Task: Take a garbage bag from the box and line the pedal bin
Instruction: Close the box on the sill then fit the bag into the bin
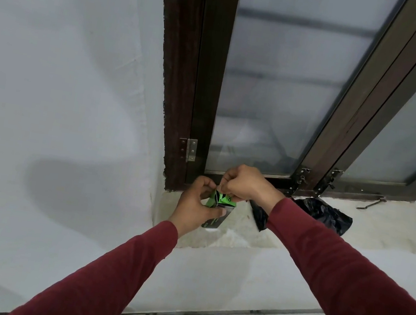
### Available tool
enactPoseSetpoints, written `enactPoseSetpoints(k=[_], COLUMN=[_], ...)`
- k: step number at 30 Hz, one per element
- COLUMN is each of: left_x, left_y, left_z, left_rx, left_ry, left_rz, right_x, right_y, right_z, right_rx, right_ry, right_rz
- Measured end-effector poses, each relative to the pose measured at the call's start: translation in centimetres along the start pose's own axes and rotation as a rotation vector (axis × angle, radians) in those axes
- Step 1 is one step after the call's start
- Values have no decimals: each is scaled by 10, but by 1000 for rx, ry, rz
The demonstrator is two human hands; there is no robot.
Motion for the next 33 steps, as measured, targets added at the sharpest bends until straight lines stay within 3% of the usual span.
enactPoseSetpoints(k=[6,11,16,18,20,24,25,28,30,33], left_x=[1,-1,-6,-8,-12,-18,-19,-20,-22,-24], left_y=[2,1,-1,1,6,13,14,11,10,10], left_z=[-2,-2,-3,-4,-6,-10,-10,-12,-10,-7], left_rx=[6,34,85,80,67,-81,-147,-298,-313,-326], left_ry=[-16,-27,-26,8,94,358,375,227,151,109], left_rz=[-1,6,-51,-95,-100,-189,-214,-473,-703,-859], right_x=[9,12,9,7,14,54,62,72,72,78], right_y=[-2,8,25,38,55,86,92,101,102,98], right_z=[0,2,0,4,15,34,32,21,9,-8], right_rx=[-92,-180,-141,-93,-29,111,135,203,206,212], right_ry=[77,212,57,147,259,27,33,205,249,248], right_rz=[255,212,-120,-362,-584,-761,-820,-1035,-994,-878])
Point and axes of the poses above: each hand's wrist, its own z-axis away from the middle knuckle, its own x-axis out of the palm, y = z × x, the point moved 2 cm from there along -z, towards the middle knuckle, and after that the axes turned 5 degrees about -z, right-handed, at the moved point
